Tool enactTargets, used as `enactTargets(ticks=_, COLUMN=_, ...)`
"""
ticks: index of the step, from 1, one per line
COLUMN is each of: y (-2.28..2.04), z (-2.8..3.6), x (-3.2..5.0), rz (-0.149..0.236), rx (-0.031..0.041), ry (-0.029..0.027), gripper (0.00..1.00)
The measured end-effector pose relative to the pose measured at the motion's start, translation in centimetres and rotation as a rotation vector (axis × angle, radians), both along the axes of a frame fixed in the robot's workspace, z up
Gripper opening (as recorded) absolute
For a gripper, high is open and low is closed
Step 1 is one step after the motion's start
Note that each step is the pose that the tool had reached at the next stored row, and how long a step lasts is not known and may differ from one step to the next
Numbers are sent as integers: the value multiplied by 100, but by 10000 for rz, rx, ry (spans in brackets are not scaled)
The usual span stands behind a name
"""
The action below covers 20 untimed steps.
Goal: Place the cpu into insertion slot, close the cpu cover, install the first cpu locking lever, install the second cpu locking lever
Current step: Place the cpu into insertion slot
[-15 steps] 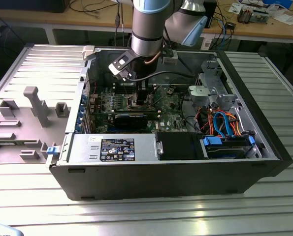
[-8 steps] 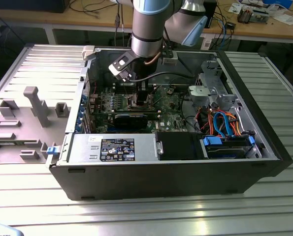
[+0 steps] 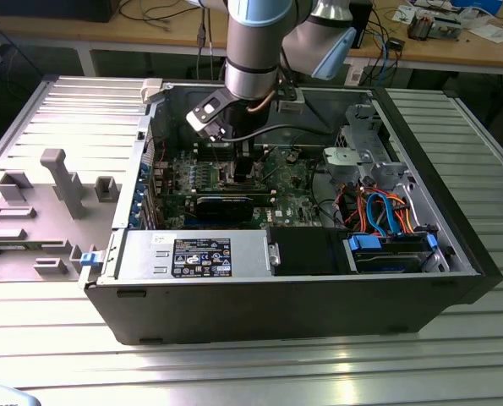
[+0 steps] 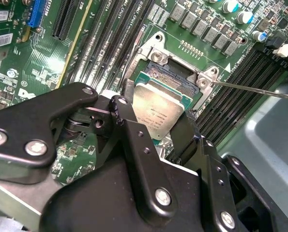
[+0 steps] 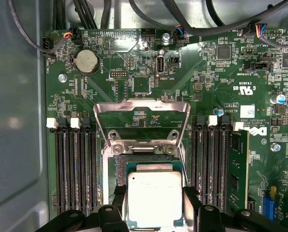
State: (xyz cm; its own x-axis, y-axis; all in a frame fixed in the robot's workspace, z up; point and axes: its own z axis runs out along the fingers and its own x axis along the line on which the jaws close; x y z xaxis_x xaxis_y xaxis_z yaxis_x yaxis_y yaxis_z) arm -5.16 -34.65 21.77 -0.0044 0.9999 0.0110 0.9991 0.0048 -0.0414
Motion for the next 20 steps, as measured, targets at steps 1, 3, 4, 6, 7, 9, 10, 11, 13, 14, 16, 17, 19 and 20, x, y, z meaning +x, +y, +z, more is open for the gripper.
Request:
enactTargets(ticks=1, y=0, z=-3, x=-3, rz=0, rx=0, ry=0, gripper=55)
enactTargets(ticks=3, y=5, z=-35, x=-3, rz=0, rx=-1, ry=0, gripper=55)
enactTargets(ticks=4, y=10, z=-51, x=-4, rz=-1, rx=-4, ry=0, gripper=55)
enactTargets(ticks=6, y=22, z=-72, x=-3, rz=1, rx=-20, ry=1, gripper=55)
enactTargets(ticks=7, y=33, z=-81, x=-3, rz=1, rx=-26, ry=2, gripper=55)
enactTargets(ticks=9, y=69, z=-108, x=-7, rz=0, rx=-35, ry=1, gripper=55)
enactTargets(ticks=10, y=75, z=-119, x=-11, rz=0, rx=-35, ry=0, gripper=55)
enactTargets(ticks=11, y=76, z=-128, x=-14, rz=-3, rx=-39, ry=0, gripper=55)
enactTargets(ticks=13, y=77, z=-152, x=-19, rz=-15, rx=-70, ry=1, gripper=55)
enactTargets(ticks=14, y=79, z=-157, x=-20, rz=-24, rx=-75, ry=0, gripper=55)
enactTargets(ticks=16, y=94, z=-171, x=-26, rz=-63, rx=-81, ry=1, gripper=55)
enactTargets(ticks=17, y=100, z=-180, x=-27, rz=-85, rx=-84, ry=0, gripper=55)
enactTargets(ticks=19, y=101, z=-192, x=-27, rz=-105, rx=-87, ry=2, gripper=55)
enactTargets(ticks=20, y=101, z=-196, x=-28, rz=-109, rx=-87, ry=2, gripper=55)
